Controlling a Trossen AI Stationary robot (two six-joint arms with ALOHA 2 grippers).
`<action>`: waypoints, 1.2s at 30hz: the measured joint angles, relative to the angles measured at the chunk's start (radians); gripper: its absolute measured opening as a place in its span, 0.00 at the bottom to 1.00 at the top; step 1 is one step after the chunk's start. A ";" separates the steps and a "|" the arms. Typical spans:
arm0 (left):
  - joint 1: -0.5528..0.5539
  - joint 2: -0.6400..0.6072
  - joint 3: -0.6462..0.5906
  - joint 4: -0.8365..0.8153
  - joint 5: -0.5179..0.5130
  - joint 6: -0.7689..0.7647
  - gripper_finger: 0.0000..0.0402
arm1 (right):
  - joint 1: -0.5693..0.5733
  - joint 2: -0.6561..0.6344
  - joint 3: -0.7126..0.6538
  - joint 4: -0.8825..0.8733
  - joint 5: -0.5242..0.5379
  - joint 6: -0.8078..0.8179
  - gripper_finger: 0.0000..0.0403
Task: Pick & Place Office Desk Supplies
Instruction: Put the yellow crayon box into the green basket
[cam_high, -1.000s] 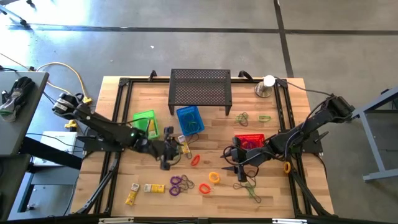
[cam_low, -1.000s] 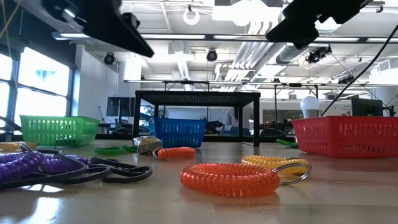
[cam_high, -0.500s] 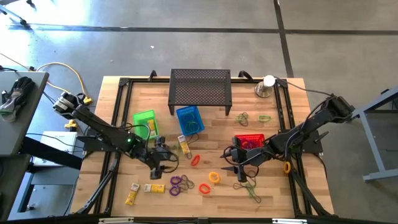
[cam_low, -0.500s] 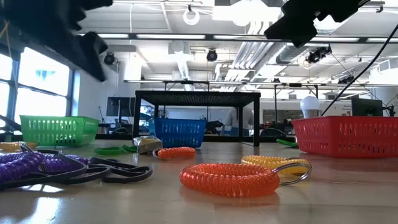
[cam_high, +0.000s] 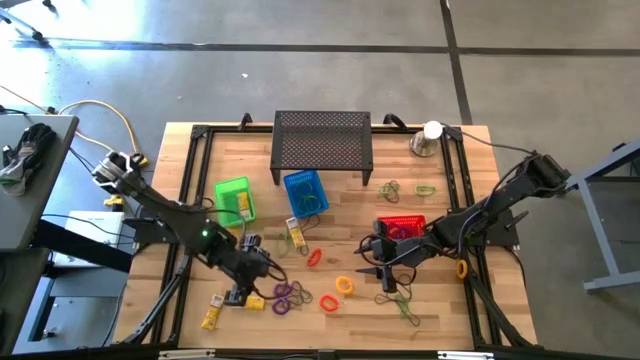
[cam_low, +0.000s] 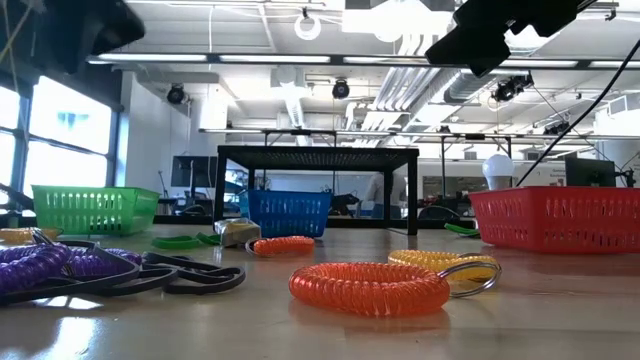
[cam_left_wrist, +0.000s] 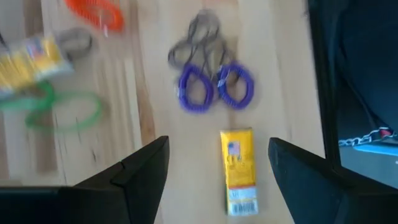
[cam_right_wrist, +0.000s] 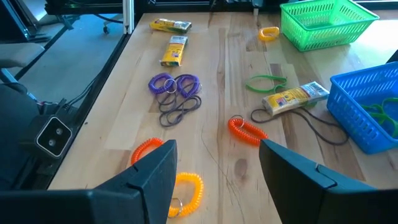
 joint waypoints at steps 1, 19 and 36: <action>-0.008 0.016 0.001 -0.012 0.005 -0.034 0.67 | 0.000 0.000 0.000 -0.001 0.000 0.000 0.54; -0.036 0.195 0.001 0.009 0.137 -0.520 0.67 | 0.000 0.000 0.000 -0.007 -0.068 -0.002 0.54; -0.113 0.195 0.001 -0.009 0.105 -0.495 0.63 | 0.002 0.000 0.000 -0.009 -0.216 -0.057 0.54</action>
